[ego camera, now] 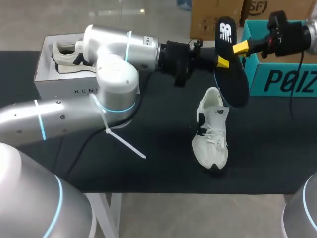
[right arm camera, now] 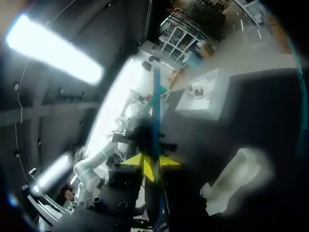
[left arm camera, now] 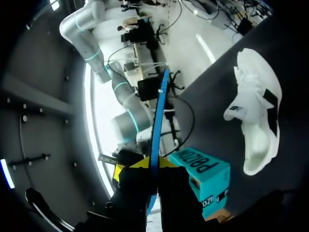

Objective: Take the shoe out of the shoebox, open the shoe tongue, remove and reinsert the insole, then place the shoe into the shoebox

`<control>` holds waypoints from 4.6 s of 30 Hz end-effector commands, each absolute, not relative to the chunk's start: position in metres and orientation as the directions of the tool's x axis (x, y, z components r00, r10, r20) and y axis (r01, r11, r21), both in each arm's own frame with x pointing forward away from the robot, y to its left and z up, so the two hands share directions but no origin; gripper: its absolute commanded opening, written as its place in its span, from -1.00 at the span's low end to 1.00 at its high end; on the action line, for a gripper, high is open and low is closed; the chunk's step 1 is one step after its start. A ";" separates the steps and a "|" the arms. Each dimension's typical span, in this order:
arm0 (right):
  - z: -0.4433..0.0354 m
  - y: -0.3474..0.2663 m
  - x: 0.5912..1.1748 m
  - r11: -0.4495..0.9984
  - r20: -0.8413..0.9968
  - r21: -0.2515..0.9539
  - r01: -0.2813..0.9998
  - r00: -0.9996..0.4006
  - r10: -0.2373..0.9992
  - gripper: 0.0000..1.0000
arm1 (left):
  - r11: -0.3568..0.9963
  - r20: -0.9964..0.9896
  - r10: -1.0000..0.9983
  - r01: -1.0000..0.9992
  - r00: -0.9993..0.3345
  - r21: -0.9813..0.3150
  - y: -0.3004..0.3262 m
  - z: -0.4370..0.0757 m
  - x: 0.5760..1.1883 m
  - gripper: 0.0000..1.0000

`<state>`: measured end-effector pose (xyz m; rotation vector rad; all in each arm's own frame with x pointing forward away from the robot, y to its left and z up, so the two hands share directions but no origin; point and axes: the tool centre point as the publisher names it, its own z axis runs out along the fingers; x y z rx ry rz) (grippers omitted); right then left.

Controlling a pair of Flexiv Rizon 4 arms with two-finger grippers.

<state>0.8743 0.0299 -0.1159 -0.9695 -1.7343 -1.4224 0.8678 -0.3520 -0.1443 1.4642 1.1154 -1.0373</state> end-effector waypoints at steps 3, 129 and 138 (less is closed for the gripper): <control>-0.119 0.020 0.861 0.066 0.855 0.500 0.863 -0.504 0.124 1.00 | -0.081 -0.970 0.132 0.978 0.204 0.194 -0.342 -0.150 0.868 -1.00; -0.034 -0.010 0.736 0.437 0.200 0.712 0.550 -0.756 0.624 1.00 | -0.167 -0.618 -0.311 0.682 -0.722 -0.712 -0.309 -0.144 0.892 -1.00; -0.034 -0.010 0.736 0.437 0.200 0.712 0.550 -0.756 0.624 1.00 | -0.167 -0.618 -0.311 0.682 -0.722 -0.712 -0.309 -0.144 0.892 -1.00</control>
